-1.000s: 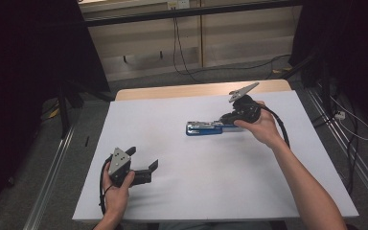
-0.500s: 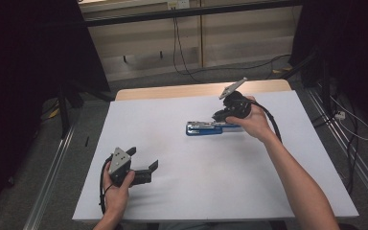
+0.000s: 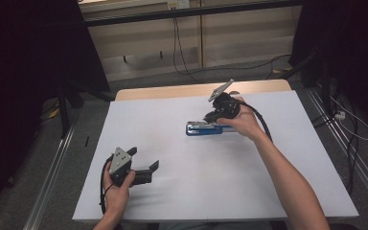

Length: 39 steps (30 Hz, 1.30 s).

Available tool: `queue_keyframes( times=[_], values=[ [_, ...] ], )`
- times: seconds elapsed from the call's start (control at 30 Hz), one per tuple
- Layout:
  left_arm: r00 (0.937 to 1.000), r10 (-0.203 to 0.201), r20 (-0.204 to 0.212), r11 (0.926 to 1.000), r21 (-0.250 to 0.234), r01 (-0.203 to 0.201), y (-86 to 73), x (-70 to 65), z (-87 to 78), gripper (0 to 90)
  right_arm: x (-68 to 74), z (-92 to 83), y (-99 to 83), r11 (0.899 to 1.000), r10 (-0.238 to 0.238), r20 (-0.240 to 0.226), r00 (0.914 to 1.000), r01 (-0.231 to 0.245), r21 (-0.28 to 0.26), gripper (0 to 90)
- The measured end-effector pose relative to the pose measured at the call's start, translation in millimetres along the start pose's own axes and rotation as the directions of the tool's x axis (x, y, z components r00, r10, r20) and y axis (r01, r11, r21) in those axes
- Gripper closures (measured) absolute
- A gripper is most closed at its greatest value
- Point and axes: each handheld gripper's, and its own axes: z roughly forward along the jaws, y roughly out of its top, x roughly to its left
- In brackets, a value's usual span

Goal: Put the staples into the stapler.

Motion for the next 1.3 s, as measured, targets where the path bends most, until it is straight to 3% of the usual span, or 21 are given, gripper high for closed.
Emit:
queue_keyframes(
  times=[0.67,1.3],
  values=[
    [1.0,0.002,0.004,1.0,-0.005,-0.002,0.1,0.2,-0.6,3.3,-7.5,28.9,14.6,1.0,-0.021,-0.029,0.9994,0.021,0.007,79.3],
    [1.0,0.002,0.008,1.0,-0.009,-0.002,0.1,0.0,-0.8,3.6,-8.9,37.6,29.9,0.995,-0.096,-0.049,0.9941,0.098,0.024,79.4]
  ],
)
